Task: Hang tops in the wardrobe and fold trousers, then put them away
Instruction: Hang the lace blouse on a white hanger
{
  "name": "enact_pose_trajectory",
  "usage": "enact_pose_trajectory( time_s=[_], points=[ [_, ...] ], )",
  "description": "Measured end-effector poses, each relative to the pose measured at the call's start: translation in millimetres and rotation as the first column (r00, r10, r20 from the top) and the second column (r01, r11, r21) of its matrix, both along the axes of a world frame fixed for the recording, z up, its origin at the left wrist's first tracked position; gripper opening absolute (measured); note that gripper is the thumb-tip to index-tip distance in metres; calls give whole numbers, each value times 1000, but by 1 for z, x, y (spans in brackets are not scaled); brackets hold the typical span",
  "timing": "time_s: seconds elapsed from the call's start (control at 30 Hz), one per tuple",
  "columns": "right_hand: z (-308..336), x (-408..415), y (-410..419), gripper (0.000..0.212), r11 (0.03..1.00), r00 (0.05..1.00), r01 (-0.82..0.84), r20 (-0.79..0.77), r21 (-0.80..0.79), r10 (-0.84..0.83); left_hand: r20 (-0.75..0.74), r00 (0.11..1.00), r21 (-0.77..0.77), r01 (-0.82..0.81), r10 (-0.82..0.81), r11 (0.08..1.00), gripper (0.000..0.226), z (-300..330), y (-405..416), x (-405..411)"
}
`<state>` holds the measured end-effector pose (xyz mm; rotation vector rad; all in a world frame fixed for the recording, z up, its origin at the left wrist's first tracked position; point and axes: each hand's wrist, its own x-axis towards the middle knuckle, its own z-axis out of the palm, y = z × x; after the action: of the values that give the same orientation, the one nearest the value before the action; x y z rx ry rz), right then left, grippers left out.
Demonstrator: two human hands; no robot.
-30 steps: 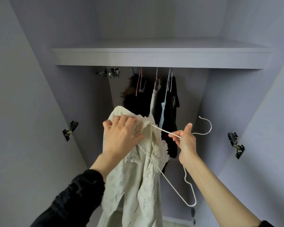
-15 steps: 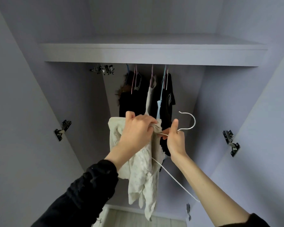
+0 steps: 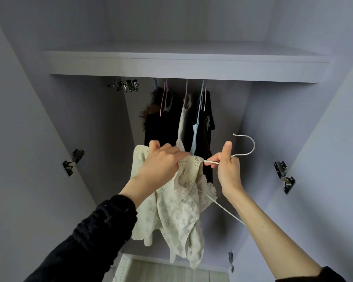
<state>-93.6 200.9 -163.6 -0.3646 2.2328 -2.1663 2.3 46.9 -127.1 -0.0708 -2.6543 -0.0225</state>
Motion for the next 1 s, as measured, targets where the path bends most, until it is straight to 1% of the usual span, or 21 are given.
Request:
enact_pose_trajectory(
  time_s=[0.07,0.13,0.23,0.3,0.37,0.43,0.5,0.57,0.6,0.67,0.77,0.87,0.93,1.0],
  points=[
    [3,-1,-1,79,1000,1000,-17,-16,8,17,-7,1000,-28,-9,9,1000,41,3,0,-3],
    [6,-1,-1,77,997,997,-74,-17,12,74,-5,1000,-56,-13,13,998,35,7,-4,-6],
    [13,-1,3,64,969,969,-247,12,29,247,24,999,-21,-29,29,999,34,14,-14,-8],
    [14,-3,5,63,952,954,-294,-27,87,298,114,993,21,-9,7,1000,34,19,-18,-7],
    [16,-3,5,68,966,967,-245,-55,80,250,284,957,155,8,-52,988,31,24,-19,-7],
    [15,-3,5,70,980,979,-189,-63,65,193,467,875,321,-32,-129,947,31,30,-19,-6],
    [11,0,5,73,980,979,-182,-75,81,188,565,805,426,-96,-182,900,35,31,-18,-3],
    [6,3,7,74,980,980,-184,-57,77,189,567,794,499,-121,-217,858,33,30,-15,1],
    [5,5,6,75,981,981,-181,-55,72,185,552,804,499,-108,-220,860,28,28,-14,3],
    [8,8,4,74,980,979,-186,-64,72,191,554,808,436,-77,-200,897,21,26,-12,5],
    [13,13,-3,72,971,968,-213,-114,106,225,558,816,358,-76,-148,931,10,27,-11,3],
    [17,19,-7,71,965,959,-238,-127,113,252,562,820,311,-94,-104,946,10,29,-11,2],
    [19,21,-7,69,965,960,-241,-119,103,252,575,807,366,-107,-134,925,12,31,-13,3],
    [19,21,-7,69,970,965,-222,-121,99,233,594,778,449,-113,-202,887,17,33,-14,5]
  ],
)
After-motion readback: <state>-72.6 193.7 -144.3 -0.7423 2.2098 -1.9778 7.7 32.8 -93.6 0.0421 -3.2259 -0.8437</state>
